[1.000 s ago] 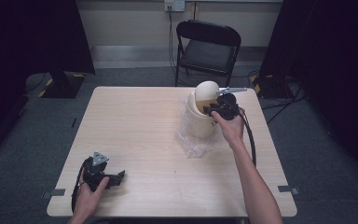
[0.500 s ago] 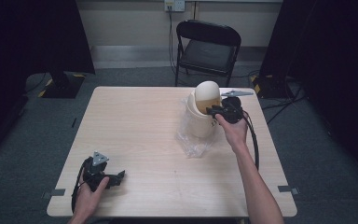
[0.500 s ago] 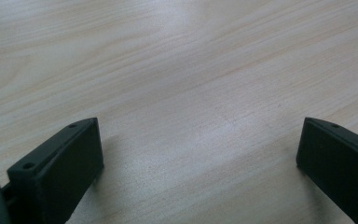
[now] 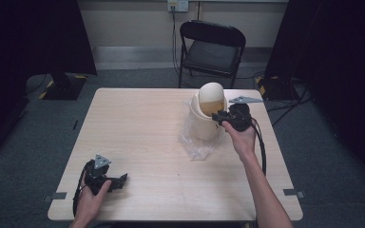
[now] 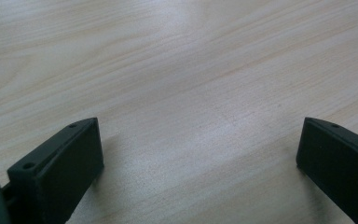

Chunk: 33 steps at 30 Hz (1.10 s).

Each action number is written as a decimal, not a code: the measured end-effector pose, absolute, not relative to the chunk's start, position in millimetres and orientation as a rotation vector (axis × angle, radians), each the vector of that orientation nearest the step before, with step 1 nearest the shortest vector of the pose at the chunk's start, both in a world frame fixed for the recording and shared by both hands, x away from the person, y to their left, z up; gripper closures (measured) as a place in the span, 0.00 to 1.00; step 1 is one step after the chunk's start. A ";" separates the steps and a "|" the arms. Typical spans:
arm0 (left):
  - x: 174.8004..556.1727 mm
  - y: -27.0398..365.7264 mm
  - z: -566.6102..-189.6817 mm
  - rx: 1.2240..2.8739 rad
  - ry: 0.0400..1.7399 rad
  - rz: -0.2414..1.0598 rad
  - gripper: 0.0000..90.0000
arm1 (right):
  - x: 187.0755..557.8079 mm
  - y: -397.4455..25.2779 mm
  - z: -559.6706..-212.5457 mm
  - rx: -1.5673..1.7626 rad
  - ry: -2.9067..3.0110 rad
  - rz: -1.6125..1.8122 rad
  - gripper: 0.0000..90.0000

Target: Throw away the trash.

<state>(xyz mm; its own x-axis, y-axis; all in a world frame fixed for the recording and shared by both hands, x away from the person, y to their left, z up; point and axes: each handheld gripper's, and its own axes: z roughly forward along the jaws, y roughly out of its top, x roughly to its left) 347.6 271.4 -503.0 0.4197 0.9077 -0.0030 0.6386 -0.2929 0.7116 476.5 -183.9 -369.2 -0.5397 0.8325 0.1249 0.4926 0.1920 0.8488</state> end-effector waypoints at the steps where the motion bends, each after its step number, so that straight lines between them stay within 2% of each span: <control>1: 347.6 271.4 -503.1 2.036 1.305 0.542 0.00 | 474.5 -184.8 -369.8 1.243 2.106 1.287 0.70; 19: 347.8 271.2 -503.0 2.036 1.307 0.543 0.00 | 433.4 -197.1 -385.3 1.232 2.127 1.260 0.27; 33: 347.8 271.2 -503.0 2.036 1.307 0.543 0.00 | 402.6 -197.3 -416.8 1.286 2.138 1.214 0.21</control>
